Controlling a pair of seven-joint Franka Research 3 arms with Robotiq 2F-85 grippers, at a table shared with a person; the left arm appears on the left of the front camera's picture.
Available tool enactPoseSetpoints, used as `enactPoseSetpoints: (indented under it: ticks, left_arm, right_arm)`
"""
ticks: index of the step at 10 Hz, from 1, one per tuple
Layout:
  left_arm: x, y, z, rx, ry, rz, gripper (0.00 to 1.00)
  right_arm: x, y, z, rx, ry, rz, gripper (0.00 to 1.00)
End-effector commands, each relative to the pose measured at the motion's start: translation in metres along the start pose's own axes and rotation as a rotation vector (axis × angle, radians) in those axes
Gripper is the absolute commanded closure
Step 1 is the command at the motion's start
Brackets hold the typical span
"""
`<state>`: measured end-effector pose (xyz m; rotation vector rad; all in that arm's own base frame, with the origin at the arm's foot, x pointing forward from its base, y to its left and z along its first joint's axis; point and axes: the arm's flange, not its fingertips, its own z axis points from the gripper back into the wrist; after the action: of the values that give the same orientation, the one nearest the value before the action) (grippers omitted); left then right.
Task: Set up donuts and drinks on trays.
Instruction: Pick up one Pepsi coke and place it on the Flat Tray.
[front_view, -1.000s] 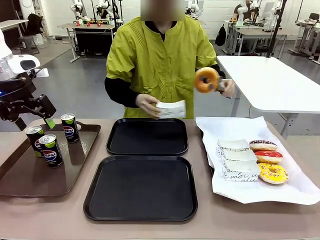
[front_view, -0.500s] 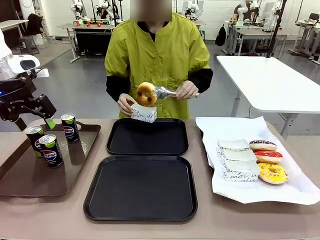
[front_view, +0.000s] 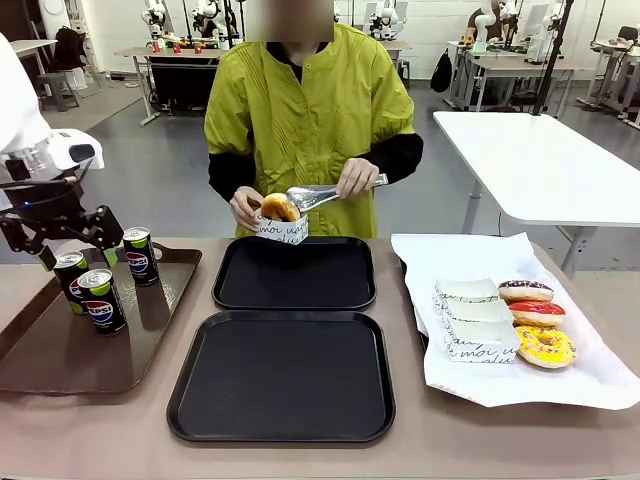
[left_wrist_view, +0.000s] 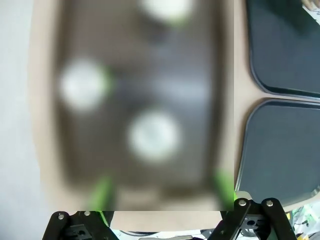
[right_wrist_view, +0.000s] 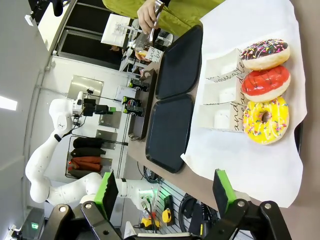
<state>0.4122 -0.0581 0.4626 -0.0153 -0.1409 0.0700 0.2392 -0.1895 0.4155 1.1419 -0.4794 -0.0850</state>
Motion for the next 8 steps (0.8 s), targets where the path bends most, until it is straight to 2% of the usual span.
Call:
enactPoseSetpoints:
  ticks: [1,8]
  left_arm:
    - [0.006,0.002,-0.018,0.041,-0.005,0.046,0.00]
    - [0.028,0.002,-0.055,0.012,0.042,0.014,0.00]
  right_arm:
    - [0.000,0.000,0.000,0.008,0.000,0.004,0.00]
    - [0.000,0.000,0.000,0.008,0.000,0.004,0.00]
